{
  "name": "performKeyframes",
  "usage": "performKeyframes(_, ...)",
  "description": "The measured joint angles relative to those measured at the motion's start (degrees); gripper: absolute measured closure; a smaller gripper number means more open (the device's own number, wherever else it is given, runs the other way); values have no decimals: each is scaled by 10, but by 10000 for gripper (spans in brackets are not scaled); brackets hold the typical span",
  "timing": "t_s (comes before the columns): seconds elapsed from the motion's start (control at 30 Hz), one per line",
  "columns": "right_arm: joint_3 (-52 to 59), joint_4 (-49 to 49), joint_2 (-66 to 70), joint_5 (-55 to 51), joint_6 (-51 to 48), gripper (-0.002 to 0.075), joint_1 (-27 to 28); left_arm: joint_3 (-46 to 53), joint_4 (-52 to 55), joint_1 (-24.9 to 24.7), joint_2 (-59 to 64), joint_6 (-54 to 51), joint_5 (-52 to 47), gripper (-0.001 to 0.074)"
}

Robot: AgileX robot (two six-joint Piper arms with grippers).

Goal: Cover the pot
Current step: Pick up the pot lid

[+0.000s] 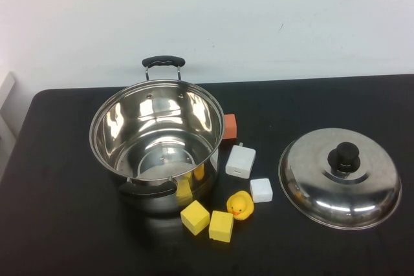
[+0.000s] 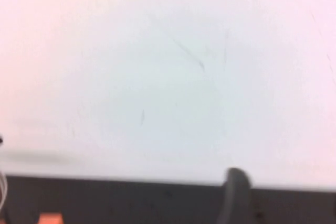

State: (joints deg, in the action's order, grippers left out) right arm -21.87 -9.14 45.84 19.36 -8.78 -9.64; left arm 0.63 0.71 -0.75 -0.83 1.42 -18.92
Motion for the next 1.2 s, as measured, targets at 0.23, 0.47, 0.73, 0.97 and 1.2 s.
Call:
performKeyframes(0.23, 0, 88, 235, 250, 54, 201, -24, 0, 0, 0, 0, 0, 0, 737)
performKeyframes(0.47, -17, 142, 482, 440, 78, 191, -26, 0, 0, 0, 0, 0, 0, 737)
performKeyframes(0.73, -83, 148, 658, 452, 78, 207, -28, 0, 0, 0, 0, 0, 0, 736)
performKeyframes(0.97, -120, 148, 745, 455, 77, 238, -28, 0, 0, 0, 0, 0, 0, 736)
performKeyframes(1.2, -155, 148, 797, 499, 74, 244, -28, 0, 0, 0, 0, 0, 0, 736)
